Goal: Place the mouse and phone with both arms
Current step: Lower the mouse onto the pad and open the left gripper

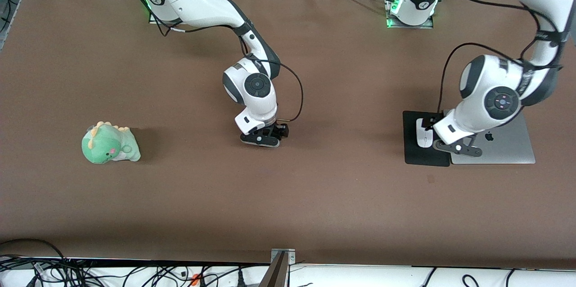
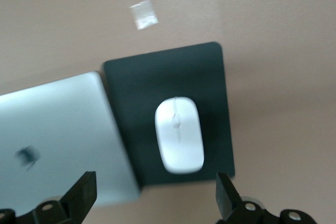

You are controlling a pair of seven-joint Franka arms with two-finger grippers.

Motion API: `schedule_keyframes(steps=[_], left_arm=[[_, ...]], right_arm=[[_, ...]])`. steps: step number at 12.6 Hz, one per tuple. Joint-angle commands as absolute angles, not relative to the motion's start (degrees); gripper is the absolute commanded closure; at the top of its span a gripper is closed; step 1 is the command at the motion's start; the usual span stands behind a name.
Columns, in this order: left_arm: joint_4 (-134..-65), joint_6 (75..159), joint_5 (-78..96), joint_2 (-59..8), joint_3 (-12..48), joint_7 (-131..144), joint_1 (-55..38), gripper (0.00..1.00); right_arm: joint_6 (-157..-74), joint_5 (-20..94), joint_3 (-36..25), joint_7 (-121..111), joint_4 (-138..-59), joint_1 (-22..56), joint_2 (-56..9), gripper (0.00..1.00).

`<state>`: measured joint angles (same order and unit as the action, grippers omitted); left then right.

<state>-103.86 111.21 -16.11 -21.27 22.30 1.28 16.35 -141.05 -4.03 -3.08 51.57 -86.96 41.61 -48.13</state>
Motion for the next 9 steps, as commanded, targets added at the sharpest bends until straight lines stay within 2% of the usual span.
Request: schedule_keyframes(steps=[1, 2, 3, 6, 9], left_arm=[[-91.6, 97.2, -16.6, -21.4, 24.2, 0.7, 16.9, 0.0], [-87.2, 94.6, -16.4, -20.8, 24.5, 0.6, 17.1, 0.0], [-83.0, 94.0, -16.0, -20.8, 24.6, 0.8, 17.2, 0.0], [-74.2, 92.0, -9.7, -20.8, 24.3, 1.1, 17.6, 0.0], [-72.1, 87.6, -9.4, -20.7, 24.6, 0.9, 17.6, 0.0]], right_arm=[[-141.1, -4.7, -3.2, 50.9, -86.2, 41.4, -48.1, 0.4], [-141.0, -4.8, -3.2, 50.6, -86.2, 41.1, -47.7, 0.48], [-140.4, -4.6, -3.2, 49.4, -86.0, 40.3, -47.4, 0.52], [-130.6, -4.0, -2.9, 37.8, -86.4, 35.3, -41.9, 0.52], [-124.3, -2.8, -3.2, 22.6, -88.5, 29.0, -37.5, 0.52]])
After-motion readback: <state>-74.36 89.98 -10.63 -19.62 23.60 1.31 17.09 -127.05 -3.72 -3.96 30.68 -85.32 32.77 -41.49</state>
